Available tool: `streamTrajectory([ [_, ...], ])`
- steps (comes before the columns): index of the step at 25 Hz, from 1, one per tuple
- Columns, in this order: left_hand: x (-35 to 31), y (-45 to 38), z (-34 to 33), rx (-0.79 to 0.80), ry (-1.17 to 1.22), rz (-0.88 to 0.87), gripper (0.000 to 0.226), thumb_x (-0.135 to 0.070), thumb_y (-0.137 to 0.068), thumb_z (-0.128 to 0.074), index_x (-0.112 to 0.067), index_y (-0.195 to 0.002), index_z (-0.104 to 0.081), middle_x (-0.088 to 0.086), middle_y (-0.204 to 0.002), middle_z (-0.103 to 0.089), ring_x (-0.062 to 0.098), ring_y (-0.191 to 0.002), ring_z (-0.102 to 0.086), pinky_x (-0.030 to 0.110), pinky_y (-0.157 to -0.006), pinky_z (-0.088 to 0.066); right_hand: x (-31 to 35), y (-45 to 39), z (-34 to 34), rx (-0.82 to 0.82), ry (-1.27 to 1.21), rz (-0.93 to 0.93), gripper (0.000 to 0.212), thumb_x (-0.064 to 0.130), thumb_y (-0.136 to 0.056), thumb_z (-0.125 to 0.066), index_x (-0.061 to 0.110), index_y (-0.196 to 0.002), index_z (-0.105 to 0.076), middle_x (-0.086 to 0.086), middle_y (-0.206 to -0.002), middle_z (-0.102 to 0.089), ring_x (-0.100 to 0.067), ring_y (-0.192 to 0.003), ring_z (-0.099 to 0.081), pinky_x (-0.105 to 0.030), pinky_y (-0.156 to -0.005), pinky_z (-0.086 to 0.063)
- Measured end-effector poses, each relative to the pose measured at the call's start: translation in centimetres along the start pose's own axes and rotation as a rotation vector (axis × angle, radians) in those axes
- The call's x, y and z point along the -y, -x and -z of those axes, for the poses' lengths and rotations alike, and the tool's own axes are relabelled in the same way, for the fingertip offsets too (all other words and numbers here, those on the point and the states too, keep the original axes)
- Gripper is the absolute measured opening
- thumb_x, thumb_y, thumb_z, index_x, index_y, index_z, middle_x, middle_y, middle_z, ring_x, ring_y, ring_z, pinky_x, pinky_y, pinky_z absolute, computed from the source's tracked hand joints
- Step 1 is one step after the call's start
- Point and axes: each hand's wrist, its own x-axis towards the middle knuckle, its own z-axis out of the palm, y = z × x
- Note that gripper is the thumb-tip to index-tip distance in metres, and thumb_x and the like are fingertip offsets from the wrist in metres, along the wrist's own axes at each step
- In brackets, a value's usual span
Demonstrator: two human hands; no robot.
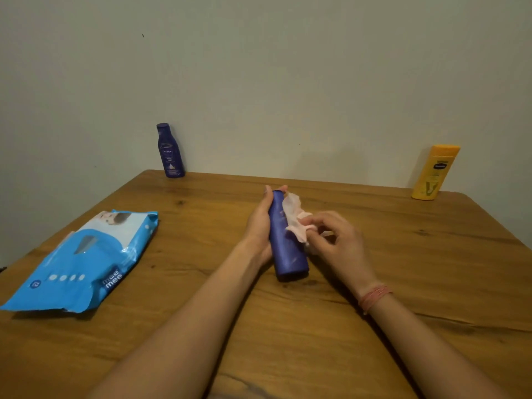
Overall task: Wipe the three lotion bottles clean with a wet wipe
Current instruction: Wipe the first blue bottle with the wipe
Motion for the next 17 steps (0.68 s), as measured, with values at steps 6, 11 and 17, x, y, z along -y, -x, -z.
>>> streamTrajectory([
  [6,-1.1,-2.0,1.1,-0.056,0.145,-0.062,0.037,-0.046,-0.102,-0.042,-0.012,-0.103,-0.057,0.000,-0.065,-0.054,0.012,-0.052,-0.054,0.024,-0.054,-0.049,1.9,1.2,-1.0,0.274,0.057,0.305,0.010,0.011,-0.086,-0.067,0.013,-0.095,-0.072,0.001,-0.101,-0.064,-0.004,-0.091,-0.059,-0.013,-0.077,-0.046],
  [11,-0.6,-1.5,1.4,-0.044,0.057,-0.041,0.042,-0.049,-0.100,-0.047,-0.012,-0.114,-0.061,0.001,-0.074,-0.059,0.013,-0.061,-0.058,0.027,-0.059,-0.053,-0.2,0.2,0.3,0.128,0.157,0.122,0.011,0.012,-0.086,-0.068,0.016,-0.096,-0.071,0.005,-0.095,-0.064,-0.006,-0.085,-0.058,-0.028,-0.075,-0.050],
  [17,-0.7,-2.0,0.8,-0.061,0.137,-0.056,0.040,-0.046,-0.102,-0.043,-0.009,-0.103,-0.059,0.001,-0.072,-0.052,0.012,-0.054,-0.054,0.023,-0.053,-0.051,2.2,1.5,-1.9,0.312,0.236,0.451,0.019,0.017,-0.091,-0.061,0.013,-0.107,-0.072,-0.003,-0.112,-0.064,-0.013,-0.103,-0.057,-0.021,-0.091,-0.045],
])
